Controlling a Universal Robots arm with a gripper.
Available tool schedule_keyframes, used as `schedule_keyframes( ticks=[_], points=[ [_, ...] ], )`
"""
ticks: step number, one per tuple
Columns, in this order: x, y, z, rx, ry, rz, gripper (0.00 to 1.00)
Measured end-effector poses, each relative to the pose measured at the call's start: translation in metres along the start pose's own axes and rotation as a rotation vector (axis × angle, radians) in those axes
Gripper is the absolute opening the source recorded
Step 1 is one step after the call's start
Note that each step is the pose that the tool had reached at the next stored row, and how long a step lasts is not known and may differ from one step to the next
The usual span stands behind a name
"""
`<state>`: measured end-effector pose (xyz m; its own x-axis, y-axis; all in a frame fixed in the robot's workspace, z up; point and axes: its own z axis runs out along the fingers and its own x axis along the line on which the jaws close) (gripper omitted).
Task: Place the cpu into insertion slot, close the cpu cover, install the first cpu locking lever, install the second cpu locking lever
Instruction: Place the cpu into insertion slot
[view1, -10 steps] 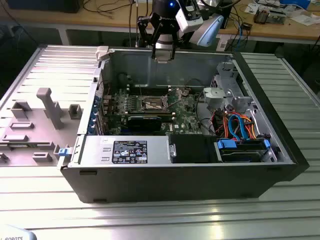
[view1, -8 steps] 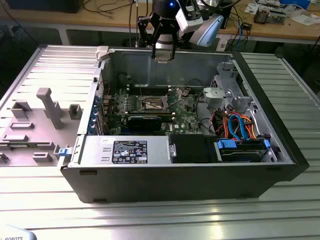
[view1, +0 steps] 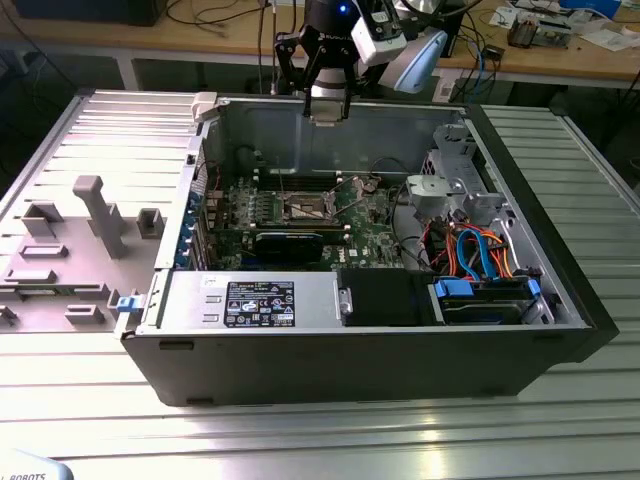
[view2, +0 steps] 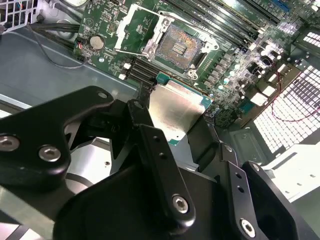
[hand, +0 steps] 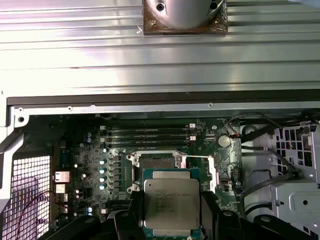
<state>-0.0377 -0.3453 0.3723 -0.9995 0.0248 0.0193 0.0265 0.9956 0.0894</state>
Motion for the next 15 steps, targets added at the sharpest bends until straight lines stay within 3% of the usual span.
schedule_keyframes(
  ticks=[3,7,11,15],
  points=[
    [0.0,-0.001,-0.0001,0.0,-0.0001,0.002,0.54],
    [-0.0001,-0.0011,0.0,-0.0008,-0.0044,0.049,0.54],
    [-0.0001,-0.0013,0.0,-0.0012,-0.0064,0.071,0.54],
    [-0.0001,-0.0013,0.0005,-0.0024,-0.0123,0.138,0.54]
  ],
)
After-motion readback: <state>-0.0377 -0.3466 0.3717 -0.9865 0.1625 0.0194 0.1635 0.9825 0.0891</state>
